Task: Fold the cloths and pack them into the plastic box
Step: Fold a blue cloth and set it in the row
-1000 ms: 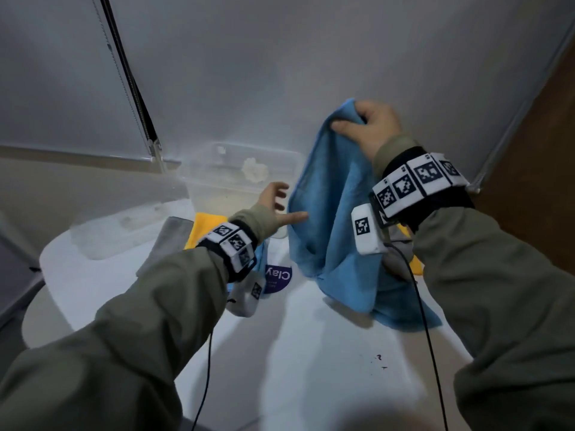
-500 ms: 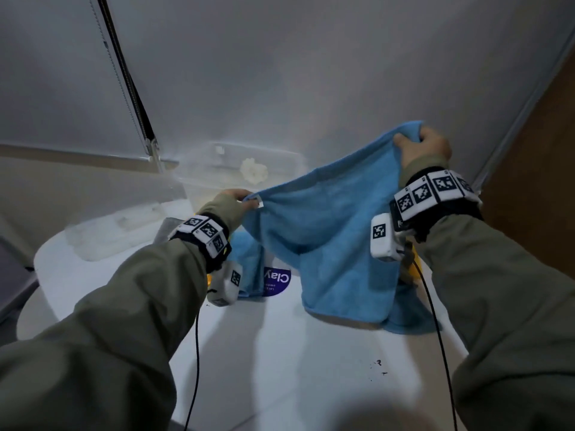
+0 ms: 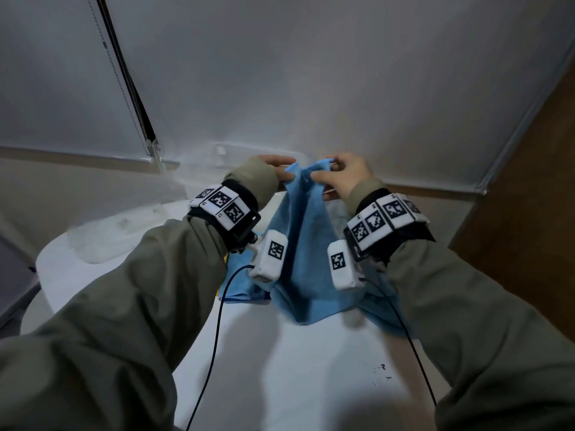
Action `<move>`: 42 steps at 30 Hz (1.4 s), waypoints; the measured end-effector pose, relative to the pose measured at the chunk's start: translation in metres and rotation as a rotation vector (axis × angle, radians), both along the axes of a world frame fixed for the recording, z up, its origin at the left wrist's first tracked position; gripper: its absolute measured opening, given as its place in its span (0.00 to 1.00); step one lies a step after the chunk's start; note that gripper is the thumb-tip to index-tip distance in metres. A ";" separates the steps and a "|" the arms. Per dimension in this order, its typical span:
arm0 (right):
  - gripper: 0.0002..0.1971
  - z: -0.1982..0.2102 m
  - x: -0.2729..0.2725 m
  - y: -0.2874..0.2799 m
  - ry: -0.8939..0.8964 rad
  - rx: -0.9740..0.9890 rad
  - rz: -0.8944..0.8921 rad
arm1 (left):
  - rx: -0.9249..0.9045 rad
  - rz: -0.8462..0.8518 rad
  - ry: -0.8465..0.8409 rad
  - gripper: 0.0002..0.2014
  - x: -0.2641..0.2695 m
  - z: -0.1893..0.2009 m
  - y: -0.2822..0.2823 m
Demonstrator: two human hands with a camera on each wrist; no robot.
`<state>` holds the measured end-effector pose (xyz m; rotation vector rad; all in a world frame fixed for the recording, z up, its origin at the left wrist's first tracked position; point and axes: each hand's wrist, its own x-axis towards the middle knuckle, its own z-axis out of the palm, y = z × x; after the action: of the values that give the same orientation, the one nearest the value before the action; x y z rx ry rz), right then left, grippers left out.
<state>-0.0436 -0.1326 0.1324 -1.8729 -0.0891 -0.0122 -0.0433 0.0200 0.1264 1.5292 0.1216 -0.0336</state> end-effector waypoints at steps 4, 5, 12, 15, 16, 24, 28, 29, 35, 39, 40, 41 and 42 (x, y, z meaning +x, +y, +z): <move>0.15 -0.005 -0.008 0.011 -0.019 -0.056 0.073 | -0.030 0.024 -0.026 0.22 -0.005 0.008 -0.014; 0.15 -0.006 -0.009 0.012 -0.023 -0.063 0.052 | -0.044 0.041 -0.039 0.20 -0.006 0.007 -0.015; 0.11 -0.012 -0.010 0.015 -0.032 -0.096 0.030 | 0.034 0.061 -0.121 0.10 -0.003 0.002 -0.010; 0.15 -0.012 -0.010 0.015 -0.020 -0.059 0.016 | 0.051 0.023 -0.168 0.08 -0.004 0.003 -0.011; 0.17 -0.012 -0.010 0.015 -0.015 -0.050 0.013 | 0.061 0.002 -0.172 0.06 -0.003 0.003 -0.011; 0.22 -0.015 -0.010 0.011 -0.015 0.024 0.021 | 0.340 -0.063 -0.193 0.10 0.000 0.010 -0.008; 0.23 -0.016 -0.002 -0.001 -0.176 0.003 -0.187 | 0.354 -0.136 -0.288 0.12 -0.004 0.019 -0.001; 0.23 -0.017 0.000 -0.004 -0.212 -0.037 -0.195 | 0.333 -0.170 -0.321 0.13 -0.006 0.023 0.000; 0.20 -0.009 -0.013 -0.014 -0.053 -0.285 0.266 | 0.144 -0.255 -0.461 0.08 -0.009 0.036 0.001; 0.23 -0.021 -0.003 -0.029 0.164 -0.547 0.389 | 0.026 -0.142 -0.498 0.08 -0.005 0.041 0.016; 0.22 -0.020 0.000 -0.035 0.118 -0.643 0.342 | 0.077 -0.074 -0.498 0.11 -0.001 0.039 0.025; 0.19 -0.018 0.004 -0.041 0.052 -0.684 0.257 | 0.165 -0.013 -0.489 0.13 0.003 0.036 0.034; 0.15 -0.011 0.005 -0.046 -0.023 -0.654 0.185 | 0.275 0.033 -0.470 0.13 0.008 0.031 0.042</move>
<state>-0.0388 -0.1782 0.1211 -2.5101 -0.3120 0.1388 -0.0356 0.0624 0.1570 1.7685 -0.2326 0.3808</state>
